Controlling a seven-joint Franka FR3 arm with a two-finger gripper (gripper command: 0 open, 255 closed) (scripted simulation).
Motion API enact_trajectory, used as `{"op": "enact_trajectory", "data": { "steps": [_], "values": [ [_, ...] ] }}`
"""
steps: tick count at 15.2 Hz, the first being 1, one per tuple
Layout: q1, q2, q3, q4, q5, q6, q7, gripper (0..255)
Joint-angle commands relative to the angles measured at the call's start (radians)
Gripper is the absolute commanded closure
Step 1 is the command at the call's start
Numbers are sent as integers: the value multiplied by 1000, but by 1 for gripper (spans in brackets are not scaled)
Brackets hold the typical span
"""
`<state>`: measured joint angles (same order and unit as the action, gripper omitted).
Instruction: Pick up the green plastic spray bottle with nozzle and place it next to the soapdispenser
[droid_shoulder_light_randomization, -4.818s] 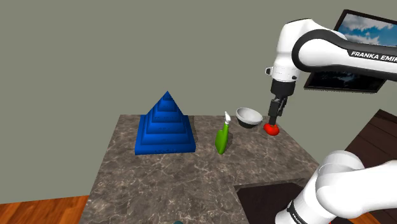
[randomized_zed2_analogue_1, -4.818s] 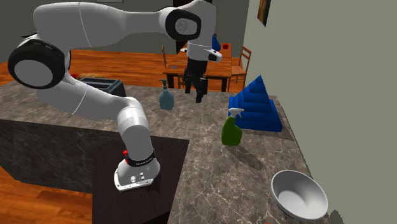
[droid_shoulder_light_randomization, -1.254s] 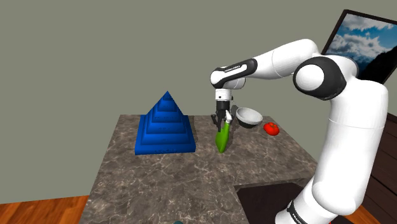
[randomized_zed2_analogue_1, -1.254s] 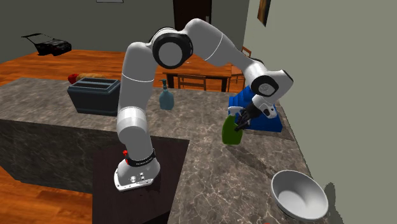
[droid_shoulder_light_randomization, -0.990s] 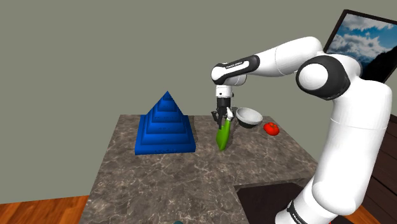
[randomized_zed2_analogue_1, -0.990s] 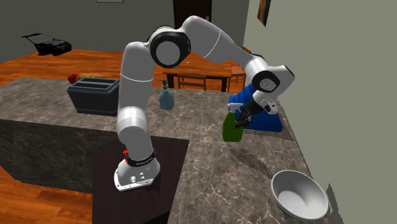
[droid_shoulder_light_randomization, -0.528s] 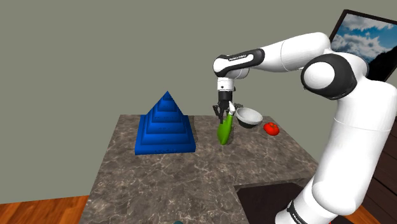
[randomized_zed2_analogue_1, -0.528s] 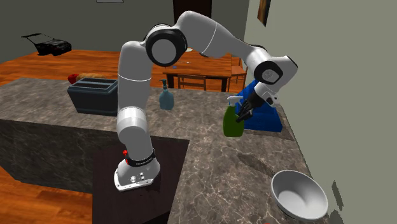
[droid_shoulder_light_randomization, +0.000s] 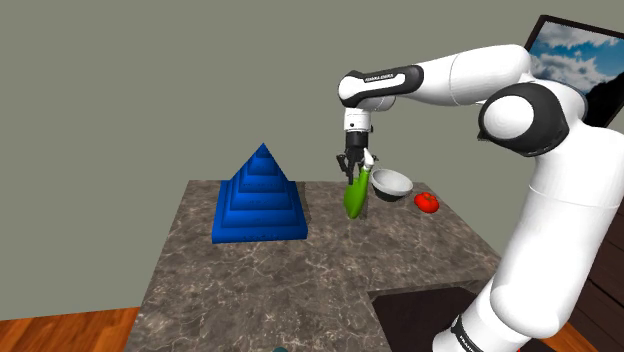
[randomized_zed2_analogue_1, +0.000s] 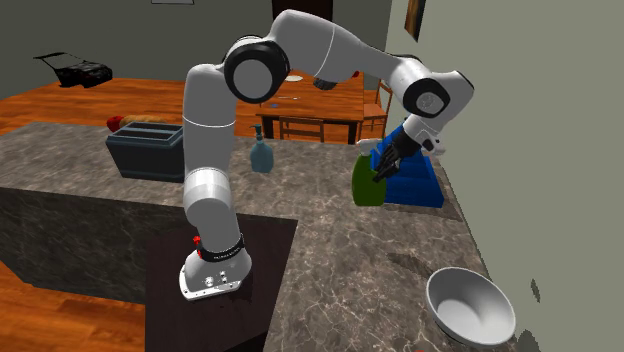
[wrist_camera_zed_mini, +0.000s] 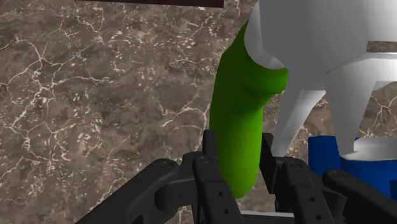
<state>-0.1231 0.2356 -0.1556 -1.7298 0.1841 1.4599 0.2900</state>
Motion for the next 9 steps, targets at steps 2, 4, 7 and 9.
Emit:
{"op": "enact_trajectory", "data": {
  "steps": [2,4,7,9],
  "values": [
    [0,-10,0,29,-1,-39,7,255],
    [-1,-15,-1,50,-1,-64,10,255],
    [-2,-20,-1,83,-1,-102,16,255],
    [-3,-22,-1,107,-1,-127,20,255]
  ]
}}
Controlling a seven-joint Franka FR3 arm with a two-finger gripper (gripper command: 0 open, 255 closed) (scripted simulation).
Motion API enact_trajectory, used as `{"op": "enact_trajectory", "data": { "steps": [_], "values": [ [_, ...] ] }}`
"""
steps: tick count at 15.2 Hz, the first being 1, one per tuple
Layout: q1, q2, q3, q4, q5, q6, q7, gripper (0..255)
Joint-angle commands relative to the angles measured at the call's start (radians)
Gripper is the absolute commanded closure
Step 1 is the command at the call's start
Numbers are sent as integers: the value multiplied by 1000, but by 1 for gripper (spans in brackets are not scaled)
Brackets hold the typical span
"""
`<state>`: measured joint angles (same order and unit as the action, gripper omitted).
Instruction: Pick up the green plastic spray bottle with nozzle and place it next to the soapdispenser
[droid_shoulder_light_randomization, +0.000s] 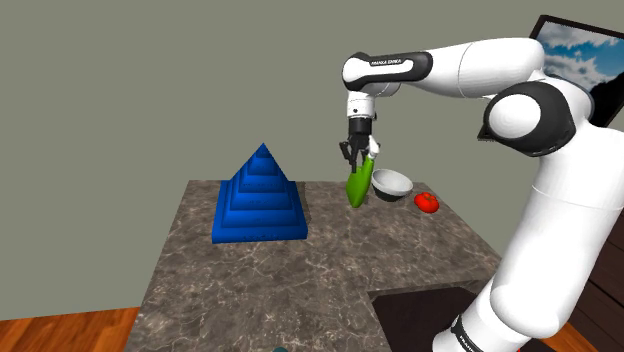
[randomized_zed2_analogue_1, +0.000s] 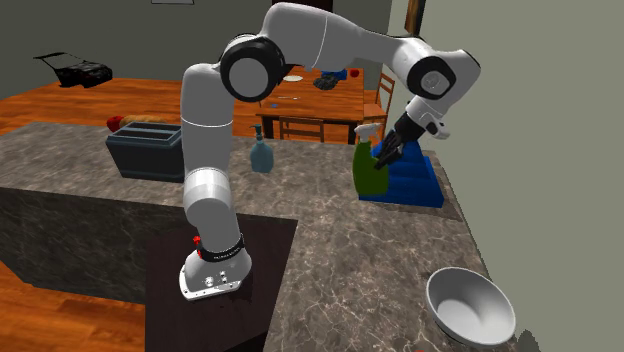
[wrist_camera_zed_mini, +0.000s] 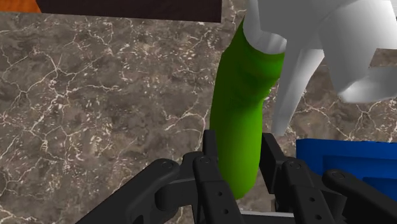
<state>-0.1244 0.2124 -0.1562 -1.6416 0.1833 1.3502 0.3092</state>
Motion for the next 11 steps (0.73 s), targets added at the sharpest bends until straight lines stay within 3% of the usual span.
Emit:
{"op": "enact_trajectory", "data": {
  "steps": [1,11],
  "values": [
    [-2,0,-1,31,0,-31,3,255],
    [-8,5,-2,172,6,-165,22,255]
  ]
}}
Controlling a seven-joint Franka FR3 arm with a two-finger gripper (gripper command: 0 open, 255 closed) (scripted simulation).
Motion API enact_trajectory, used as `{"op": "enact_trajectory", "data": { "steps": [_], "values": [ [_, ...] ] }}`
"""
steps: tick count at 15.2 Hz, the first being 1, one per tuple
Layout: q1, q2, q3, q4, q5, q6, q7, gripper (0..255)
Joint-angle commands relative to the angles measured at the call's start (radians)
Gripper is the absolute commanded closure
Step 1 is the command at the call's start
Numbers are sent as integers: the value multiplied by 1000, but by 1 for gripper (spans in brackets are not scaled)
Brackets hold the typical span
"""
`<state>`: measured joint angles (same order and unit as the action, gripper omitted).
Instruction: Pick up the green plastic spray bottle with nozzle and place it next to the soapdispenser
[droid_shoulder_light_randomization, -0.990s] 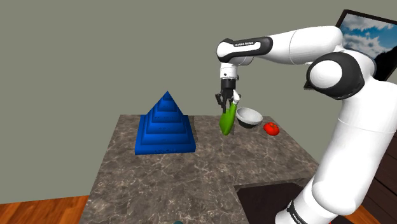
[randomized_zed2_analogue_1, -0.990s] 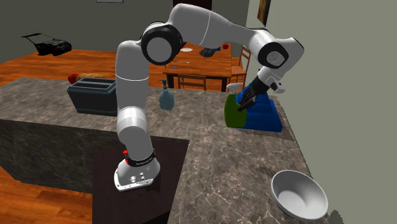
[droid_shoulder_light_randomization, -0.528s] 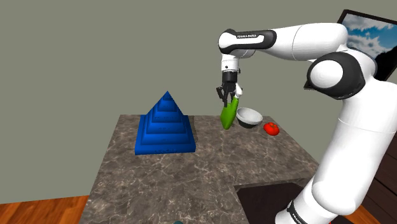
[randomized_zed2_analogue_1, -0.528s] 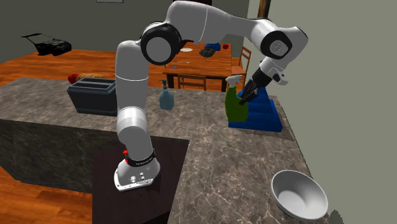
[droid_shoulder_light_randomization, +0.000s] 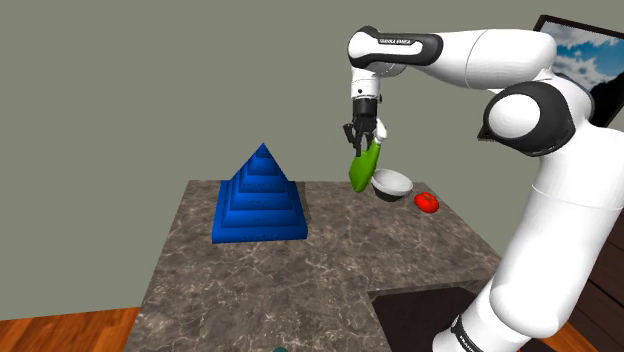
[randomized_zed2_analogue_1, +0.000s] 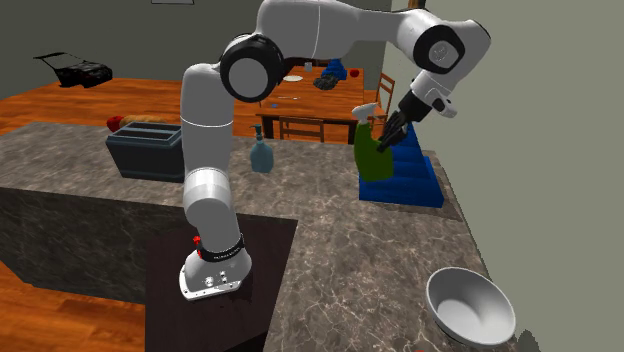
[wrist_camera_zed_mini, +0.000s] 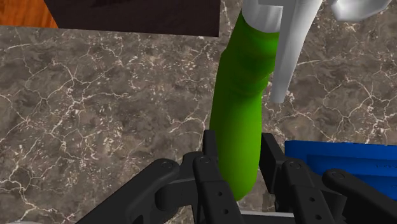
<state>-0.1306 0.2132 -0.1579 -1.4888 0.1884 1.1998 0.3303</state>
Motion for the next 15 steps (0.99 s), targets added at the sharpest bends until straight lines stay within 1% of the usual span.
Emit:
{"op": "enact_trajectory", "data": {
  "steps": [1,9,15],
  "values": [
    [-2,6,-1,35,2,-29,3,255],
    [-11,34,-2,182,13,-148,19,255],
    [-21,73,-3,320,28,-247,33,255]
  ]
}}
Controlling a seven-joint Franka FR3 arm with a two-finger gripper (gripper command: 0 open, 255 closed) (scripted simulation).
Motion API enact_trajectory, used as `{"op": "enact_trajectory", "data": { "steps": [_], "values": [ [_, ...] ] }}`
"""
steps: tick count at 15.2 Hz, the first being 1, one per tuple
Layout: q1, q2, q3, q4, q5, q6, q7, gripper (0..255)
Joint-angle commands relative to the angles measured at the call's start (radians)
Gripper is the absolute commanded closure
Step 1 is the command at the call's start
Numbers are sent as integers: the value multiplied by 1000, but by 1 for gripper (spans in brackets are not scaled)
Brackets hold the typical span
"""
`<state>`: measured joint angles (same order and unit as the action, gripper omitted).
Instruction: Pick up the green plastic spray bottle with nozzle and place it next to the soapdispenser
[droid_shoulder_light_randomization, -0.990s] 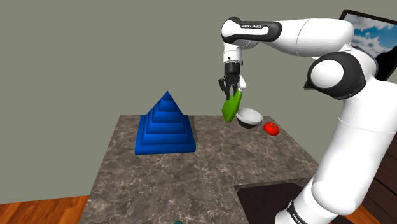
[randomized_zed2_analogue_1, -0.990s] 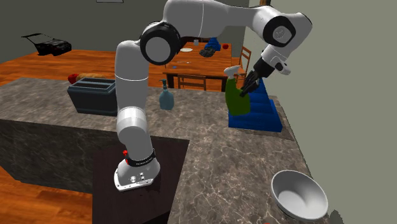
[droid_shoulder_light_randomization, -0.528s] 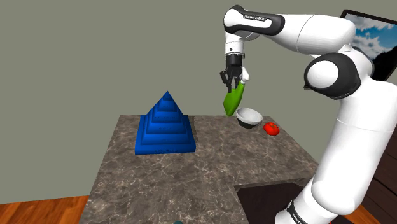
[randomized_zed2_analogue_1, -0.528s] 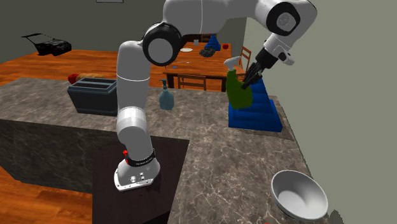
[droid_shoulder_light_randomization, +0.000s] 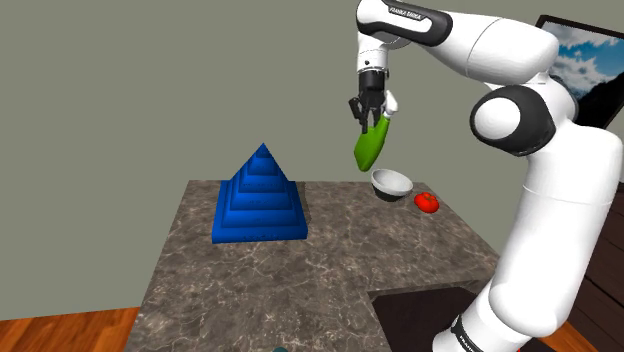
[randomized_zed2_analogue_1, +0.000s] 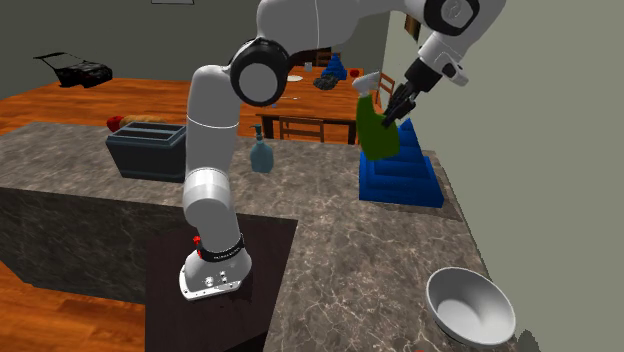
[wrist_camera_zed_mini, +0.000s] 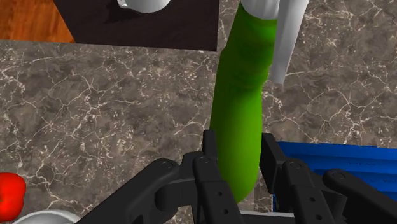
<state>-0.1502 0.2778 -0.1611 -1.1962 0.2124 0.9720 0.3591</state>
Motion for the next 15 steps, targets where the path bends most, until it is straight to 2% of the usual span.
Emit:
{"op": "enact_trajectory", "data": {
  "steps": [1,3,8,15],
  "values": [
    [-3,16,0,54,7,-37,7,255],
    [-8,32,0,101,13,-69,12,255],
    [74,-96,39,-84,38,11,128,255],
    [169,-211,109,-245,92,98,295,255]
  ]
}}
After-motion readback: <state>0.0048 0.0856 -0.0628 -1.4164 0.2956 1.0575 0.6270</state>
